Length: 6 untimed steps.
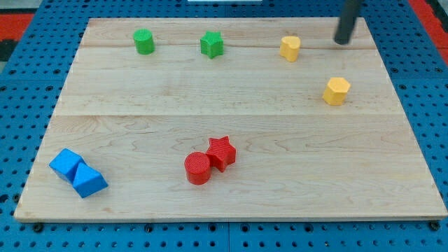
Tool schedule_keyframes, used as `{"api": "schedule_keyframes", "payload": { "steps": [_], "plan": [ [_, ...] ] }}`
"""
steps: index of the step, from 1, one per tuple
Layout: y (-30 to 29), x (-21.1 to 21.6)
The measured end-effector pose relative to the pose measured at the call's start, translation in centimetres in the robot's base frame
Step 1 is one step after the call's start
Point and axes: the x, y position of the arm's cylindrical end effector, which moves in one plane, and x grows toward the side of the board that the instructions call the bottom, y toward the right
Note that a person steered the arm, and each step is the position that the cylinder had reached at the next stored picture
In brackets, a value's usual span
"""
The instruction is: Push the yellow hexagon slightly left
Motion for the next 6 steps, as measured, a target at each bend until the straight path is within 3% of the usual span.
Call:
{"api": "schedule_keyframes", "payload": {
  "steps": [1, 2, 3, 4, 5, 6],
  "plan": [
    [0.2, 7.3],
    [-0.1, 11.0],
    [-7.4, 7.8],
    [-13.9, 7.9],
    [-3.9, 8.3],
    [2.0, 11.3]
  ]
}}
